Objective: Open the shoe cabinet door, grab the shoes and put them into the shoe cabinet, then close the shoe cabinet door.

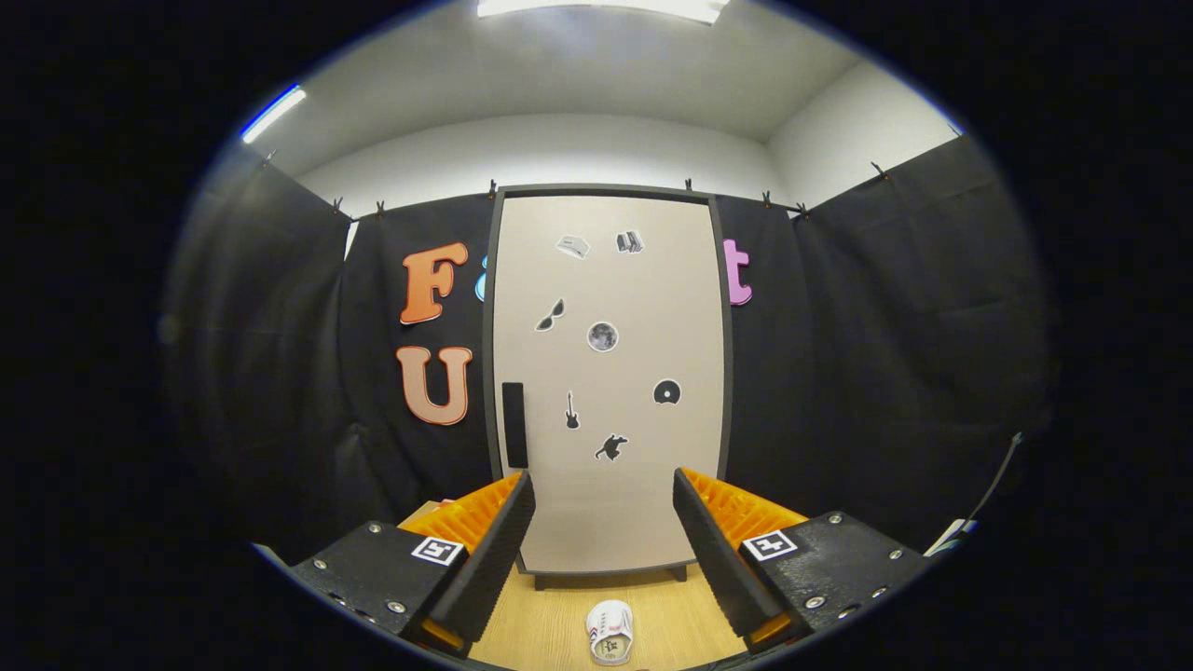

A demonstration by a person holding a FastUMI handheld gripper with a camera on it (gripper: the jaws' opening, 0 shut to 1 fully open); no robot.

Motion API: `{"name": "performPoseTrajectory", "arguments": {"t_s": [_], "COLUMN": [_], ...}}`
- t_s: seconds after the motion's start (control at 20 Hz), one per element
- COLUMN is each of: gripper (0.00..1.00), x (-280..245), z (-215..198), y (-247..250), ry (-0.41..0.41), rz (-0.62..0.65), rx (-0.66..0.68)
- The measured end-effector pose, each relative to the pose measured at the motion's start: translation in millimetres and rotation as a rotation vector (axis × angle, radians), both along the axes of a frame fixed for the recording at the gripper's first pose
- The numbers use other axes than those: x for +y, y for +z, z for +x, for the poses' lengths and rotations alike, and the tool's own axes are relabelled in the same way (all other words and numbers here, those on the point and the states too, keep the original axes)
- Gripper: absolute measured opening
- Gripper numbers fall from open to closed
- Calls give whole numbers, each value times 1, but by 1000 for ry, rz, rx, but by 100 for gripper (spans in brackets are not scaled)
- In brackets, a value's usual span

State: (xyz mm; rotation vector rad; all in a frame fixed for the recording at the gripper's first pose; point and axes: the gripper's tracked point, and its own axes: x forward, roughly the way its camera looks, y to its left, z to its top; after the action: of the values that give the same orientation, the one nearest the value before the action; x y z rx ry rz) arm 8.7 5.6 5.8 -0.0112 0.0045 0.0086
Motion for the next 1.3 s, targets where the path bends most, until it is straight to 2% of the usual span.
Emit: {"name": "performPoseTrajectory", "arguments": {"t_s": [0.5,1.0,1.3], "gripper": [93,94,94], "x": [22,104,138], "z": [19,139,212], "y": [-16,-49,-57], "ry": [40,164,188], "rz": [8,-1,-21], "rx": [21,31,42]}}
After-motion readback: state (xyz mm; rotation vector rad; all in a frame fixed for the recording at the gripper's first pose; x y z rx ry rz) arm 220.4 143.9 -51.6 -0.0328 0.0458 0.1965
